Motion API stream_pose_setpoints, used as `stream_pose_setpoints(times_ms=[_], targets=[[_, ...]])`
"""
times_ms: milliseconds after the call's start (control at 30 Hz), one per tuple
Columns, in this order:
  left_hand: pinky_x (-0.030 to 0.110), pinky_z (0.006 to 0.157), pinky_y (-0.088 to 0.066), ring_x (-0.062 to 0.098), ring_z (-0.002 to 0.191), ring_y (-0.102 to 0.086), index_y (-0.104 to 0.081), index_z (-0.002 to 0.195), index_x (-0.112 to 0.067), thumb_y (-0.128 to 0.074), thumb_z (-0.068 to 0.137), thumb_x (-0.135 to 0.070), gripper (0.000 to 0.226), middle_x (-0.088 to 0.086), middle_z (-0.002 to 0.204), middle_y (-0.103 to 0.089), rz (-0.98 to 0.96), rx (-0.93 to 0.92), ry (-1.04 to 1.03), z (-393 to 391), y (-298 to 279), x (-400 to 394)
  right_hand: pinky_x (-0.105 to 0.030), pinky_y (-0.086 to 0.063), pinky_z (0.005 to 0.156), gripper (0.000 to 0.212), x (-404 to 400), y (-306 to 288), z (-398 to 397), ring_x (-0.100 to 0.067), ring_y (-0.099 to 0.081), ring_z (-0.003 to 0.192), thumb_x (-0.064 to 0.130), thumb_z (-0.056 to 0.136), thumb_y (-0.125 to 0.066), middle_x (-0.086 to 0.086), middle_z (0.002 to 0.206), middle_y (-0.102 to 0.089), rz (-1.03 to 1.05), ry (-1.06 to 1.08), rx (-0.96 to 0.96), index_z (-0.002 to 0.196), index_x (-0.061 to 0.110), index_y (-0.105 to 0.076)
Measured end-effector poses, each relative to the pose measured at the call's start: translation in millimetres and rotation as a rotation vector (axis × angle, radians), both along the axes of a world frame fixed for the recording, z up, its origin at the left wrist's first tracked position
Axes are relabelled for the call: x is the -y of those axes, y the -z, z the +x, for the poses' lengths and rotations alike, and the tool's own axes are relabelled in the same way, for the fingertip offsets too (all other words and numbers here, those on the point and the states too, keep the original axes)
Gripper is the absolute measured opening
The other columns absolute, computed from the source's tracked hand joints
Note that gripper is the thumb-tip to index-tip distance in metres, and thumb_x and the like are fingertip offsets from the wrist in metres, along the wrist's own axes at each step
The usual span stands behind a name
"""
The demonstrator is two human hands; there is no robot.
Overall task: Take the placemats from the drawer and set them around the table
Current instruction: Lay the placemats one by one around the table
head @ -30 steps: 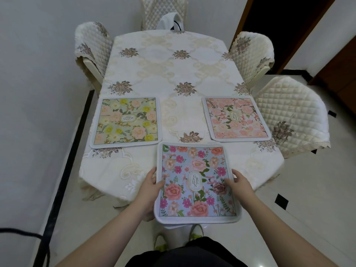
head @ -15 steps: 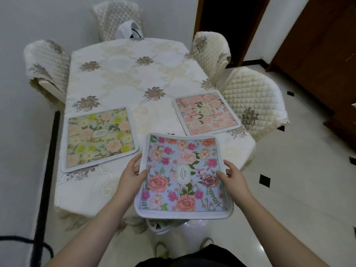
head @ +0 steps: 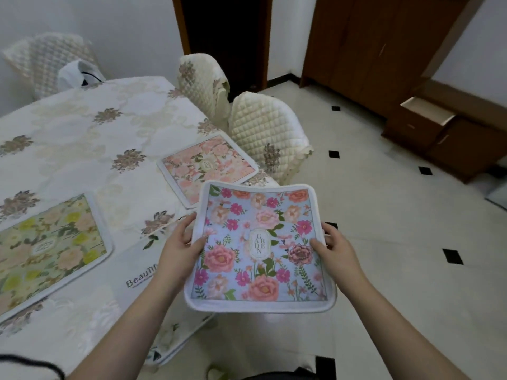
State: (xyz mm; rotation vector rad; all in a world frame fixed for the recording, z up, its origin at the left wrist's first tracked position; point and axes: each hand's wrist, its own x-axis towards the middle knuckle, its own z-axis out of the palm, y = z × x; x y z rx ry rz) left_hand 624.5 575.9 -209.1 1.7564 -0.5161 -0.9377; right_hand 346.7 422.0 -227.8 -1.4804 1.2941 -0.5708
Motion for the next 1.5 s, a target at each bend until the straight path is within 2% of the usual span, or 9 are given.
stream_pose_setpoints(times_ms=[333, 500, 567, 667, 833, 1033, 1167, 1300, 1500], targets=[[0.052, 0.070, -0.061, 0.033, 0.080, -0.076, -0.050, 0.135, -0.038, -0.071, 0.091, -0.023, 0.051, 0.004, 0.098, -0.077, -0.020, -0.087, 0.165, -149.0, -24.1, 115.0, -0.046, -0.061, 0.074, 0.040, 55.1, -14.3, -174.4, -0.019, -0.075, 0.078, 0.021, 0.094, -0.062, 0.001, 0.098, -0.075, 0.030, 0.243, 0.103, 0.133, 0.027, -0.054], [0.043, 0.061, -0.062, 0.033, 0.080, -0.076, -0.051, 0.135, -0.034, -0.070, 0.091, -0.018, 0.051, 0.007, 0.101, -0.077, -0.038, -0.115, 0.255, -198.0, -40.2, 157.7, -0.048, -0.060, 0.073, 0.036, 72.6, -28.5, -230.9, -0.024, -0.075, 0.076, 0.015, 0.095, -0.062, -0.001, 0.095, -0.076, 0.046, 0.336, 0.167, 0.128, 0.027, -0.056], [0.044, 0.063, -0.062, 0.034, 0.080, -0.075, -0.052, 0.134, -0.034, -0.069, 0.091, -0.015, 0.051, 0.006, 0.099, -0.077, -0.045, -0.112, 0.276, -207.6, -43.2, 175.6, -0.049, -0.060, 0.074, 0.036, 79.8, -33.9, -244.1, -0.025, -0.075, 0.077, 0.013, 0.095, -0.062, -0.001, 0.095, -0.077, 0.054, 0.364, 0.195, 0.127, 0.027, -0.057], [0.049, 0.072, -0.061, 0.034, 0.081, -0.075, -0.052, 0.135, -0.034, -0.069, 0.091, -0.011, 0.053, 0.004, 0.096, -0.078, -0.039, -0.105, 0.304, -216.4, -43.9, 205.9, -0.046, -0.060, 0.071, 0.036, 95.2, -38.4, -255.5, -0.025, -0.075, 0.077, 0.012, 0.095, -0.061, -0.001, 0.093, -0.077, 0.055, 0.396, 0.213, 0.128, 0.026, -0.056], [0.054, 0.076, -0.060, 0.037, 0.082, -0.075, -0.053, 0.134, -0.031, -0.068, 0.090, -0.007, 0.053, 0.008, 0.097, -0.077, -0.056, -0.117, 0.326, -218.0, -39.0, 260.9, -0.038, -0.061, 0.064, 0.039, 132.0, -40.1, -258.7, -0.024, -0.075, 0.076, 0.009, 0.095, -0.060, -0.002, 0.091, -0.077, 0.057, 0.430, 0.219, 0.131, 0.024, -0.054], [0.044, 0.058, -0.062, 0.038, 0.078, -0.074, -0.050, 0.135, -0.033, -0.065, 0.092, -0.008, 0.052, 0.011, 0.097, -0.077, -0.044, -0.166, 0.364, -201.3, -29.7, 333.8, -0.049, -0.060, 0.071, 0.038, 208.6, -40.2, -242.7, -0.027, -0.075, 0.077, 0.011, 0.095, -0.060, -0.002, 0.090, -0.077, 0.062, 0.437, 0.196, 0.131, 0.024, -0.054], [0.049, 0.064, -0.062, 0.038, 0.080, -0.074, -0.047, 0.139, -0.033, -0.064, 0.094, -0.009, 0.054, 0.010, 0.098, -0.077, -0.041, -0.167, 0.395, -187.4, -32.5, 384.6, -0.047, -0.061, 0.069, 0.037, 261.1, -47.9, -229.2, -0.027, -0.075, 0.077, 0.011, 0.096, -0.060, -0.002, 0.090, -0.077, 0.062, 0.427, 0.192, 0.131, 0.022, -0.054], [0.040, 0.055, -0.061, 0.035, 0.076, -0.075, -0.048, 0.138, -0.031, -0.064, 0.093, -0.007, 0.054, 0.010, 0.097, -0.077, -0.062, -0.164, 0.411, -180.0, -39.1, 436.4, -0.044, -0.061, 0.067, 0.035, 308.6, -56.3, -221.7, -0.027, -0.075, 0.076, 0.013, 0.096, -0.061, -0.002, 0.089, -0.077, 0.055, 0.452, 0.203, 0.127, 0.027, -0.055], [0.051, 0.067, -0.062, 0.039, 0.083, -0.074, -0.048, 0.138, -0.033, -0.064, 0.093, -0.006, 0.055, 0.012, 0.102, -0.076, -0.048, -0.188, 0.416, -186.6, -30.6, 505.9, -0.046, -0.061, 0.069, 0.034, 374.1, -51.0, -227.2, -0.026, -0.075, 0.076, 0.013, 0.097, -0.059, 0.000, 0.090, -0.077, 0.057, 0.460, 0.192, 0.128, 0.027, -0.055]])
